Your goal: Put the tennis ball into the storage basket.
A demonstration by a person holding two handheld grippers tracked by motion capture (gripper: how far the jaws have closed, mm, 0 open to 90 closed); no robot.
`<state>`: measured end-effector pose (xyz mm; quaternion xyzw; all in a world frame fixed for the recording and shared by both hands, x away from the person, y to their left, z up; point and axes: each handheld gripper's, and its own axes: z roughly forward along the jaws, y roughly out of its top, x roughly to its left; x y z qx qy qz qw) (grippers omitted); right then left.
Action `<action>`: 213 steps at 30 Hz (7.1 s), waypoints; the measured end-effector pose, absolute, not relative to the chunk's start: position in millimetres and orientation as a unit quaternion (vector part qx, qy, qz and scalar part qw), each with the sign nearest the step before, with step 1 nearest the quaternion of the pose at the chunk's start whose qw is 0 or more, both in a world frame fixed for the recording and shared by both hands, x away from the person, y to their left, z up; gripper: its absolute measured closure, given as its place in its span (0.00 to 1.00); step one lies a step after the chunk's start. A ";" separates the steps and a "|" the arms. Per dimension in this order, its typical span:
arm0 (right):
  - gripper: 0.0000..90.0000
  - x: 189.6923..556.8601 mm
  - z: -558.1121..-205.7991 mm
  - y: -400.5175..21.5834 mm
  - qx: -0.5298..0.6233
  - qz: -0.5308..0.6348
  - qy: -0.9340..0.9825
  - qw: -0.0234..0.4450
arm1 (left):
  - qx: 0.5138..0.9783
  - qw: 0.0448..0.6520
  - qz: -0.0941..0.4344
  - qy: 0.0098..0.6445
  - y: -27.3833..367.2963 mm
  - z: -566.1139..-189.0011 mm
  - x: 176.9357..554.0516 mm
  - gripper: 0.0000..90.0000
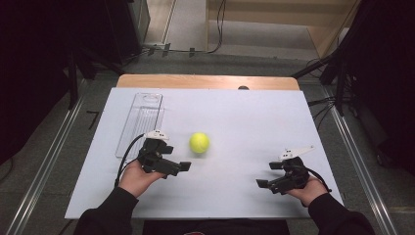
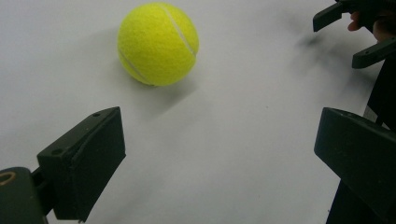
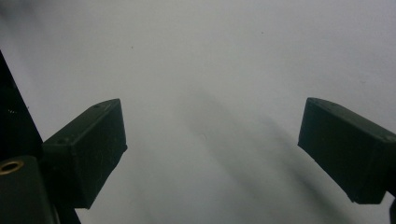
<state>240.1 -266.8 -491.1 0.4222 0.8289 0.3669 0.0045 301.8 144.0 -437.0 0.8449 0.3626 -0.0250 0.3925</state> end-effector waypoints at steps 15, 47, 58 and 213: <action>0.06 240.1 -491.2 -266.6 0.422 0.367 0.829 0.004 | 0.843 0.395 -0.019 0.363 134.0 -430.1 318.1 0.03; 0.06 239.9 -491.2 -266.1 0.419 0.366 0.831 0.004 | 0.847 0.385 -0.012 0.366 108.6 -425.7 350.5 0.03; 0.06 239.7 -490.9 -266.2 0.418 0.367 0.831 0.004 | 0.850 0.379 -0.004 0.366 98.0 -424.5 362.5 0.03; 0.07 238.8 -491.1 -264.5 0.411 0.362 0.837 0.005 | 0.866 0.345 0.021 0.363 77.4 -489.5 375.3 0.29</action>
